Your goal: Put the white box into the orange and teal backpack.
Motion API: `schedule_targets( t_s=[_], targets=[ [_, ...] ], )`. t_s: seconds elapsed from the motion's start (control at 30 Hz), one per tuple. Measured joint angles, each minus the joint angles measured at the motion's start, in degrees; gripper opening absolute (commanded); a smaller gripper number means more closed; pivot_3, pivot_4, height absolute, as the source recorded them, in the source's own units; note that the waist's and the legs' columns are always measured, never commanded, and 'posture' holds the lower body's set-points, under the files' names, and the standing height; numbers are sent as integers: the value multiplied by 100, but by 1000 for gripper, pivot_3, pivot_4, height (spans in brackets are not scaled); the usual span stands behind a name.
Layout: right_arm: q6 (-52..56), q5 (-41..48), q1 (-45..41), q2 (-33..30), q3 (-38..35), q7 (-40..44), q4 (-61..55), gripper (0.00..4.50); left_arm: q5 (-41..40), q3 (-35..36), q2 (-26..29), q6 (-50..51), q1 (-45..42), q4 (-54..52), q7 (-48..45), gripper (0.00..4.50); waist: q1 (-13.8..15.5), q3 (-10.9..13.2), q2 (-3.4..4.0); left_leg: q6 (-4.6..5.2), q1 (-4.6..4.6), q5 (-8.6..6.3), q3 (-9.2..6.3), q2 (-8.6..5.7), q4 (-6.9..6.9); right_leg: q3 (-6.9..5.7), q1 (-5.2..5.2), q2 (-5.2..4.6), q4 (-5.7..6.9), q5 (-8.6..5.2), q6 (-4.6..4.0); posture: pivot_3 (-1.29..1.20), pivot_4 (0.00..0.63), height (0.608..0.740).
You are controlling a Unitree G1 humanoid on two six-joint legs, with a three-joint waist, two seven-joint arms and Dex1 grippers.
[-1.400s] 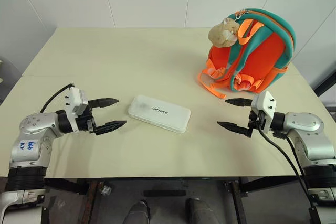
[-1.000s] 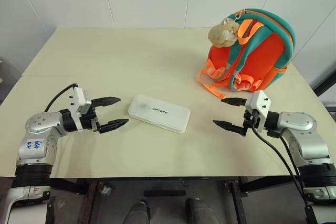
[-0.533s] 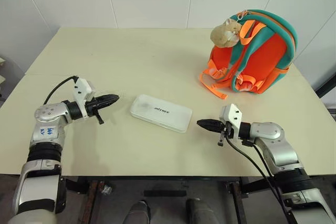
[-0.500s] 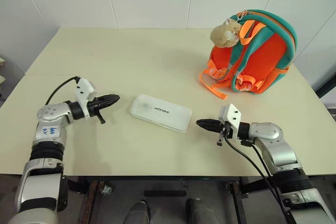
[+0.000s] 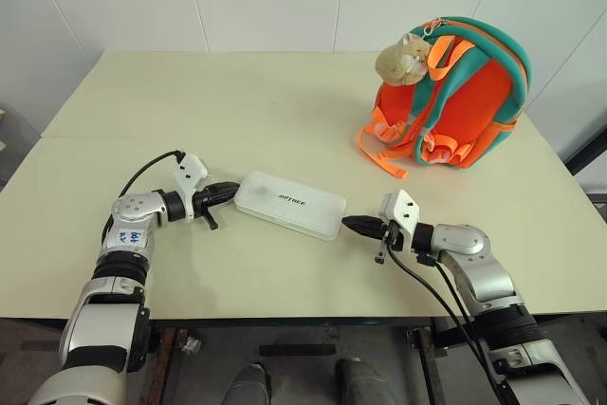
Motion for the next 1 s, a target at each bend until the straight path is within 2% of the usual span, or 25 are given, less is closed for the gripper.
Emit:
schedule_targets(
  t_s=[0.23,0.6,1.0],
  targets=[
    [-7,-5,-76,-28,-27,67,110,12,-173,113,77,403,513,-819,-181,337,8,0,0,0,-1,0,-1,0,0,0,0,0,0,0,0,0,150,740],
    [-20,1,-257,-463,-290,444,393,12,-535,82,26,1528,1733,-2973,-361,337,12,0,0,0,-1,0,-2,0,-1,2,1,-1,-2,0,-1,0,150,740],
    [112,64,64,-584,-424,637,120,12,-657,95,-35,2218,2256,-3982,-159,337,8,0,0,-1,-1,-1,-2,1,-3,2,1,-2,-7,-2,-4,0,150,740]
  ],
)
